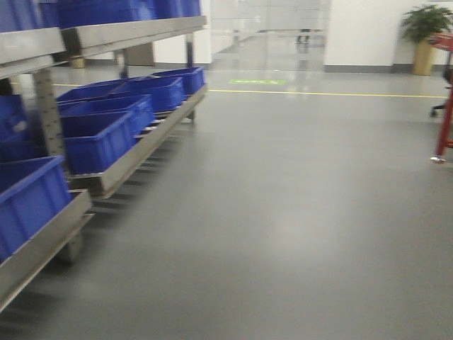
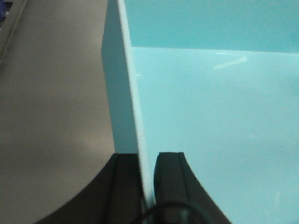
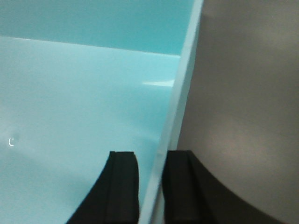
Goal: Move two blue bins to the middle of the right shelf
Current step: 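Drive the base away from the shelf holding the teal bin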
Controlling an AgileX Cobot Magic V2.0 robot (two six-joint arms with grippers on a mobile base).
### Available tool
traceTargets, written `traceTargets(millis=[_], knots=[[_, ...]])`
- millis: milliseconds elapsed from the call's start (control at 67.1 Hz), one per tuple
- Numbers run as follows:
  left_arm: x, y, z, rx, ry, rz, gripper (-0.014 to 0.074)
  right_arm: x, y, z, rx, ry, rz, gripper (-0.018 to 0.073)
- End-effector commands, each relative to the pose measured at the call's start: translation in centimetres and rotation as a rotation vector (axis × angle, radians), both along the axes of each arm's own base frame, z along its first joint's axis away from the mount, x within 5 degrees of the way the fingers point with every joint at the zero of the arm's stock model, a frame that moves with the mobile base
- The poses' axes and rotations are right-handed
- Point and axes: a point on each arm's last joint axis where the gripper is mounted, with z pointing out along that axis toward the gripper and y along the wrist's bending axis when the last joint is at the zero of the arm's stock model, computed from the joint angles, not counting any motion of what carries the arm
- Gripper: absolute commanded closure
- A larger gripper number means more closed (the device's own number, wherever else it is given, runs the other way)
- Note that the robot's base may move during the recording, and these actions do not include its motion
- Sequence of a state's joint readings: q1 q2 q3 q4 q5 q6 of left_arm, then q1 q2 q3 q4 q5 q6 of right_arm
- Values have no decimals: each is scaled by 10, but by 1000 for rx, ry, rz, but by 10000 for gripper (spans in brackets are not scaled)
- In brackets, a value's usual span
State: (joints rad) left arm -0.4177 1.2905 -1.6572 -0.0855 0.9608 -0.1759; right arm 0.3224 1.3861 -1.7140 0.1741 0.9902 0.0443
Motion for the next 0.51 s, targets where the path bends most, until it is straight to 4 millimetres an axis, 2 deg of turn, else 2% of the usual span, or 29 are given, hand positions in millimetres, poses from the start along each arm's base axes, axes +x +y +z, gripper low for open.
traceTargets(millis=[0,492], knots=[[-5,3,11,-13,-67,1,707,2,-7,6,-33,-59,-38,711],[-5,3,11,-11,-68,2,707,2,-7,6,-33,-59,-38,711]])
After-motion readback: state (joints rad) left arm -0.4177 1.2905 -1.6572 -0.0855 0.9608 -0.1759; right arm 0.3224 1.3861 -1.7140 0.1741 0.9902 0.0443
